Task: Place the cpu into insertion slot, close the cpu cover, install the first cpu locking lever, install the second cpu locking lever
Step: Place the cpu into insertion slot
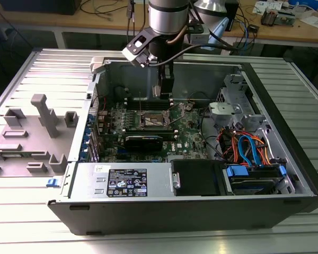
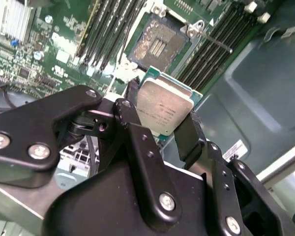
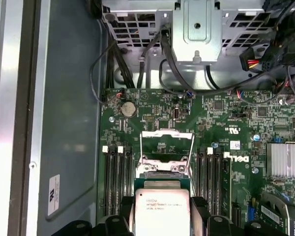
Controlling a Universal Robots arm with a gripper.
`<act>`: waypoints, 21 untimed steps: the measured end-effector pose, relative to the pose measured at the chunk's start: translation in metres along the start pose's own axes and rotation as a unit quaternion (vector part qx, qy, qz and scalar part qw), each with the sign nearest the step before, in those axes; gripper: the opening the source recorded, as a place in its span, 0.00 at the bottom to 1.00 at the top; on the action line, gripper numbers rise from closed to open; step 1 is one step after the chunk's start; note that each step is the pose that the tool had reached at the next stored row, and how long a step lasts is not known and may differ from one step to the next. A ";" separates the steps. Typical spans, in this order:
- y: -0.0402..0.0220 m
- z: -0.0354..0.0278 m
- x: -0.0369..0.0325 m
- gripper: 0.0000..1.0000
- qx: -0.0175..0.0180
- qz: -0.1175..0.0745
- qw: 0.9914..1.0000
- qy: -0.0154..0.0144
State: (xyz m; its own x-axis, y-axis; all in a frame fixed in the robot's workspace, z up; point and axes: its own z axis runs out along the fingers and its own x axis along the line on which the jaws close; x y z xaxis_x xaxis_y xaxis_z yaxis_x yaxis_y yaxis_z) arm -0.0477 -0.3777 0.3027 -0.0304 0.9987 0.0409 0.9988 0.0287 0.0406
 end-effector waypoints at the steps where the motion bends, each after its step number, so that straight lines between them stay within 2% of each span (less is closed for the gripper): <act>1: -0.0011 0.0023 -0.0001 0.54 -0.001 0.000 1.000 0.000; 3: -0.0035 0.0047 -0.0001 0.54 -0.006 0.000 1.000 0.000; 4: -0.0052 0.0057 -0.0001 0.54 -0.011 -0.001 1.000 0.000; 5: -0.0063 0.0073 -0.0001 0.54 -0.013 -0.001 1.000 0.000; 9: -0.0074 0.0157 -0.0004 0.54 -0.013 -0.001 1.000 0.001; 13: -0.0077 0.0199 -0.0006 0.54 -0.013 -0.001 1.000 0.001; 21: -0.0082 0.0216 -0.0007 0.54 -0.013 -0.001 1.000 0.001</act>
State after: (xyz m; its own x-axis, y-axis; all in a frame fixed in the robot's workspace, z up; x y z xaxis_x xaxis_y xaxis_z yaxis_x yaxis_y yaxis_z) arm -0.0550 -0.3777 0.2807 -0.0315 0.9986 0.0425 0.9974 0.0287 0.0663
